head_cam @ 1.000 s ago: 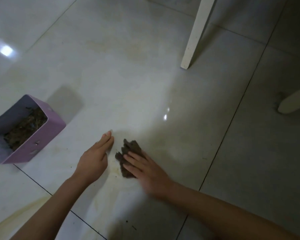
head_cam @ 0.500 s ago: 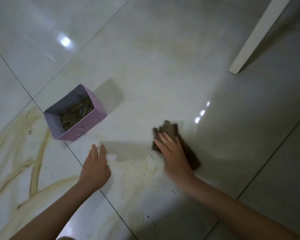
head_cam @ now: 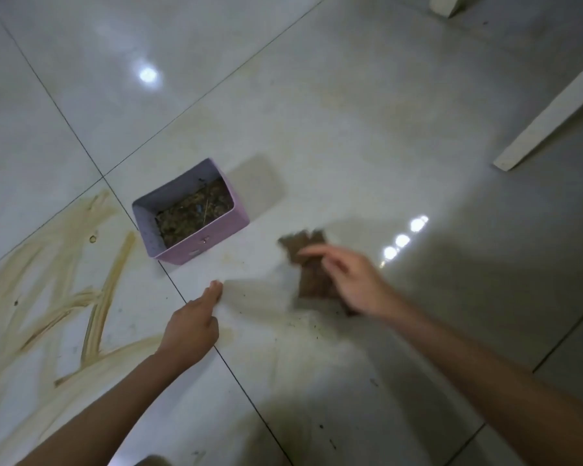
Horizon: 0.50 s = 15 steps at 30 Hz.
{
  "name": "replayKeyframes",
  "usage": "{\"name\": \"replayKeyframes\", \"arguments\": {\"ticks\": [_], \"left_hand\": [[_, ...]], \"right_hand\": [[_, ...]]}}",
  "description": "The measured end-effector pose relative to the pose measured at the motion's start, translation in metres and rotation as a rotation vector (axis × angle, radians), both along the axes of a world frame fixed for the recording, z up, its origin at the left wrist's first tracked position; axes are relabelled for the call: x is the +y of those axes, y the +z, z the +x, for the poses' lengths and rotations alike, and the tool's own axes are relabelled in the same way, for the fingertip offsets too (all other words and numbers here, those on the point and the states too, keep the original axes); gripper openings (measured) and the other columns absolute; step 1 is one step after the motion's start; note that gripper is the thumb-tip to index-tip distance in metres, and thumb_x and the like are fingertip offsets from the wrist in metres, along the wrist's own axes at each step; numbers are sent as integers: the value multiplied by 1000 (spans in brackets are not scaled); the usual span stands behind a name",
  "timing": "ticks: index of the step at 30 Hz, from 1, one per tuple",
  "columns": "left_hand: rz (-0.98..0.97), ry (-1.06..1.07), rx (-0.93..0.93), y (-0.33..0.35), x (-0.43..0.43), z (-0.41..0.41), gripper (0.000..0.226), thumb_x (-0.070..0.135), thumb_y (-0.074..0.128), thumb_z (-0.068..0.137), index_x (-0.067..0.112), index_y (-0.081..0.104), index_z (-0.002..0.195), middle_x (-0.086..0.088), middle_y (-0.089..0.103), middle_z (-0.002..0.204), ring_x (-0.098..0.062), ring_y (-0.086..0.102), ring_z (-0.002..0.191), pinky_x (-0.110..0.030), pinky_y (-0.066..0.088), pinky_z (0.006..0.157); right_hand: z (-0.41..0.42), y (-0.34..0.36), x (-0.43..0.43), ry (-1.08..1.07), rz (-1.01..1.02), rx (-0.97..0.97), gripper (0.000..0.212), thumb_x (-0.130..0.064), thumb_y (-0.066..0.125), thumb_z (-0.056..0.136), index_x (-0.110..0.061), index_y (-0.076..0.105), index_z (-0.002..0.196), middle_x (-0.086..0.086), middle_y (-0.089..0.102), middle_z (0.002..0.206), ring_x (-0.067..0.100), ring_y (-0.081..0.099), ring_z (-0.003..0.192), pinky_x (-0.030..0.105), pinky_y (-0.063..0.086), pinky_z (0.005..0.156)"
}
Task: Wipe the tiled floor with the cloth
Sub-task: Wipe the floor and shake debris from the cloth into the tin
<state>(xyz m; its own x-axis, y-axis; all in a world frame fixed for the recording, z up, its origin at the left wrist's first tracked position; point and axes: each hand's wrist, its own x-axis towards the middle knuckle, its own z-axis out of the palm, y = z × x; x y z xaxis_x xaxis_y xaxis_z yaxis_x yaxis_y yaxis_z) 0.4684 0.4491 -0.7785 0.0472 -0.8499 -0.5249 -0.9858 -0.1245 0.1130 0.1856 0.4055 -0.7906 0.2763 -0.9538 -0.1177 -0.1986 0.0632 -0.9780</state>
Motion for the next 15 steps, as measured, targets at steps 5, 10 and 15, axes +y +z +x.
{"name": "replayKeyframes", "arguments": {"ticks": [5, 10, 15], "left_hand": [[38, -17, 188, 2, 0, 19, 68, 1, 37, 94, 27, 17, 153, 5, 26, 157, -21, 39, 137, -25, 29, 108], [7, -147, 74, 0, 4, 28, 66, 9, 37, 97, 14, 7, 155, -7, -6, 162, -19, 3, 149, -29, 7, 119], [-52, -80, -113, -7, 20, 46, 65, 17, 34, 97, 10, 4, 154, -13, -7, 161, -25, -4, 149, -38, 3, 121]], "right_hand": [[-44, -13, -43, 283, -170, 721, 44, -11, 42, 102, -18, 41, 145, 7, 32, 155, 20, 30, 142, 24, 22, 114], [-45, -31, -37, 242, -299, 1181, 63, -34, 42, 99, -31, 12, 154, 13, -9, 162, 39, -2, 148, 58, 9, 115], [-28, -38, -33, 136, -203, 1007, 57, -13, 45, 100, 1, 20, 150, 21, 3, 159, 41, 0, 147, 54, 13, 118]]}}
